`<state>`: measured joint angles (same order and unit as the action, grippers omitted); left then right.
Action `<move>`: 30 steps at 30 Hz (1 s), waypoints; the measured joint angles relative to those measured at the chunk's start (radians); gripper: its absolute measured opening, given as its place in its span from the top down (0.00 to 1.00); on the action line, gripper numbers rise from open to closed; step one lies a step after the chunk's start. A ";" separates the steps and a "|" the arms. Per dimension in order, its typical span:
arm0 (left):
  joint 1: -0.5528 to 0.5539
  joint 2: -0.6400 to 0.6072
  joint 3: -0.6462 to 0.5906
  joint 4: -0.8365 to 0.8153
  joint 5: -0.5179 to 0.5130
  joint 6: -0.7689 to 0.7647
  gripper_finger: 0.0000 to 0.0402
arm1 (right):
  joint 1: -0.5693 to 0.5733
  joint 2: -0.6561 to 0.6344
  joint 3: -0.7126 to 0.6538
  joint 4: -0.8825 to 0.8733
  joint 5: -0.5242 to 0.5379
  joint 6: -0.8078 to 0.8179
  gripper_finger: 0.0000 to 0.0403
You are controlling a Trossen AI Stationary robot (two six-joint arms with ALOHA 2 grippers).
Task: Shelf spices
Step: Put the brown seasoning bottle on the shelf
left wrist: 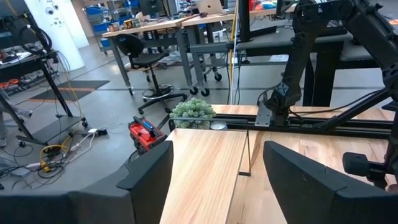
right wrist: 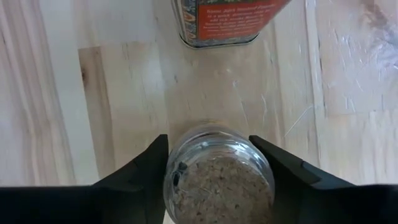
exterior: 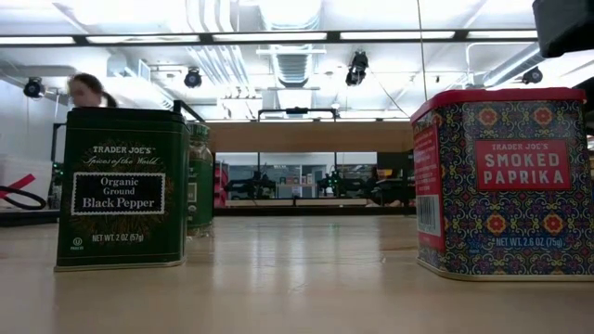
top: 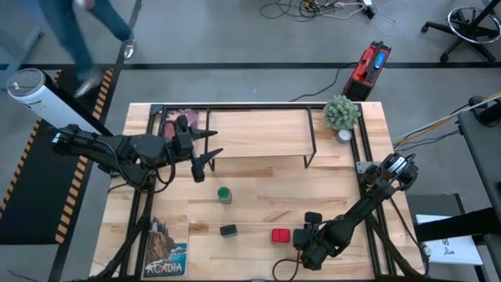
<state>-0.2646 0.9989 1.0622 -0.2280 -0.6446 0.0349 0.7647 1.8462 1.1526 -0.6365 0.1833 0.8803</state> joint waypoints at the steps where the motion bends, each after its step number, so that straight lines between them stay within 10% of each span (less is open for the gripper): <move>1: 0.000 0.000 0.000 0.000 0.000 0.000 0.40 | 0.000 0.000 0.000 0.000 0.000 0.000 0.57; 30: 0.000 0.002 0.000 0.000 0.002 -0.019 0.41 | -0.132 -0.349 0.005 -0.208 0.101 -0.196 0.57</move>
<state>-0.2646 1.0012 1.0622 -0.2276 -0.6422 0.0161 0.6331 1.4974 1.1576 -0.8442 0.2838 0.6843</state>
